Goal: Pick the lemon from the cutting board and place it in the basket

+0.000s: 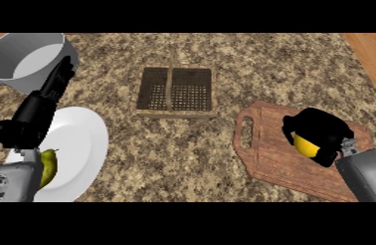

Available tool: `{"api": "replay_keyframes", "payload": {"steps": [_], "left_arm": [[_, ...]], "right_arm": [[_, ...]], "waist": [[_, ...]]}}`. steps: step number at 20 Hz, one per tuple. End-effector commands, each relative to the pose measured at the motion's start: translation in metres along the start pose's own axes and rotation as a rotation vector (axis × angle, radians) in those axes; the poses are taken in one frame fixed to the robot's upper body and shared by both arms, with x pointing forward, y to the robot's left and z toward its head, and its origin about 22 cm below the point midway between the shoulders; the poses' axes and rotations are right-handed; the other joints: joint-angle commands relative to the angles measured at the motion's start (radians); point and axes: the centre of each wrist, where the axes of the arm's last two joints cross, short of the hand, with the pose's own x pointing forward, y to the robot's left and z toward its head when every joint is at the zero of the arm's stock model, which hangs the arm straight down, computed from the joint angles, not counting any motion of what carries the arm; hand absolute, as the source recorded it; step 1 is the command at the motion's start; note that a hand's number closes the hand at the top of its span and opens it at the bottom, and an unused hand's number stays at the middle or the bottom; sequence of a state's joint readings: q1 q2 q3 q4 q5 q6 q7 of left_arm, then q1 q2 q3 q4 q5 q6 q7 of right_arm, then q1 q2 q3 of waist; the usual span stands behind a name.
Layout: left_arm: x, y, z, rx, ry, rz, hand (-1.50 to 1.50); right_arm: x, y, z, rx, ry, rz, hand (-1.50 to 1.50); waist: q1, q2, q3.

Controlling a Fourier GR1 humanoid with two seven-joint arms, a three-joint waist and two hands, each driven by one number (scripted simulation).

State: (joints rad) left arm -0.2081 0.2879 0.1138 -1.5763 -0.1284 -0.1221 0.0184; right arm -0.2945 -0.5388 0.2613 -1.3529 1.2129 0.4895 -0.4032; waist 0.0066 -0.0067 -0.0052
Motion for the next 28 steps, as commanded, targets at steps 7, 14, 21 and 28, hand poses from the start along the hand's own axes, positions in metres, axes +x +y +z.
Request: {"api": "replay_keyframes", "payload": {"steps": [7,14,21,28], "left_arm": [[-0.009,0.003,0.005,-0.007,-0.004,-0.004,0.00],[-0.008,-0.007,0.002,-0.015,0.009,0.006,0.00],[-0.004,0.000,-0.002,-0.007,0.011,0.017,0.00],[-0.011,-0.002,0.001,-0.005,0.004,-0.001,0.00]], "right_arm": [[-0.067,-0.083,0.023,-0.391,0.532,-0.297,1.50],[-0.059,-0.173,0.056,-0.921,0.287,-0.610,1.50],[-0.033,-0.271,0.116,-1.086,0.043,-0.672,1.50],[0.037,-0.351,0.134,-0.993,-0.116,-0.742,1.50]], "waist": [[0.008,0.009,0.005],[0.000,-0.001,0.006],[0.000,0.000,0.004],[-0.002,-0.002,0.003]]}}
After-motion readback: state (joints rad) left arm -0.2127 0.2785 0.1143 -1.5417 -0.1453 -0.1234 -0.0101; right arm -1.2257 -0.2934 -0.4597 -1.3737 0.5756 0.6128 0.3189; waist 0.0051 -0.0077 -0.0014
